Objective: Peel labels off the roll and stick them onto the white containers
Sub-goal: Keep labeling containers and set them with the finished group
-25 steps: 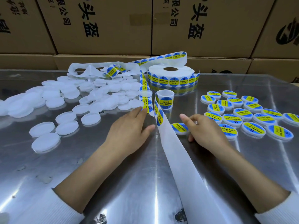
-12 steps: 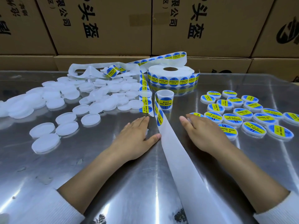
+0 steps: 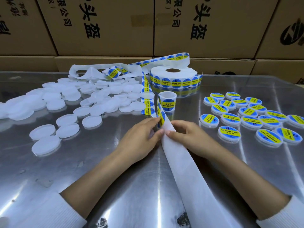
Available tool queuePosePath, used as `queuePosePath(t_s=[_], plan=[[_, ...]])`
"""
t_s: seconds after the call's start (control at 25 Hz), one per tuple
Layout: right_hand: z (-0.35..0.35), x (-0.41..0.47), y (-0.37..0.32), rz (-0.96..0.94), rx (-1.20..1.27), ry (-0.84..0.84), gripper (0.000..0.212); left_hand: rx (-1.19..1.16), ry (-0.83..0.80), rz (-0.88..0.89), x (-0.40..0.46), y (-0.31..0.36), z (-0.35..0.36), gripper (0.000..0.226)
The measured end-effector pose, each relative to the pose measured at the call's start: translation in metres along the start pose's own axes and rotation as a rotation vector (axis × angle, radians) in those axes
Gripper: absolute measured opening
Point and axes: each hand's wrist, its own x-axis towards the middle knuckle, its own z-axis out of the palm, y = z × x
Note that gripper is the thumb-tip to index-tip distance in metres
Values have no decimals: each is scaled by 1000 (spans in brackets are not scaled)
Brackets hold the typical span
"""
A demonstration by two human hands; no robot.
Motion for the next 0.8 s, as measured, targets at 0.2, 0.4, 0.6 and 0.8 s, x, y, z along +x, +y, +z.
queuePosePath(t_s=[0.2, 0.4, 0.6, 0.8], plan=[[-2, 0, 1, -102, -103, 75, 38, -124, 107, -5, -1, 7, -5, 24], [-3, 1, 2, -103, -168, 59, 47, -254, 164, -40, -3, 12, -6, 14], [-12, 2, 7, -9, -216, 152, 44, -419, 252, -93, 1, 10, -10, 4], [-17, 3, 9, 63, -200, 153, 40, -491, 479, -86, 5, 6, -23, 18]])
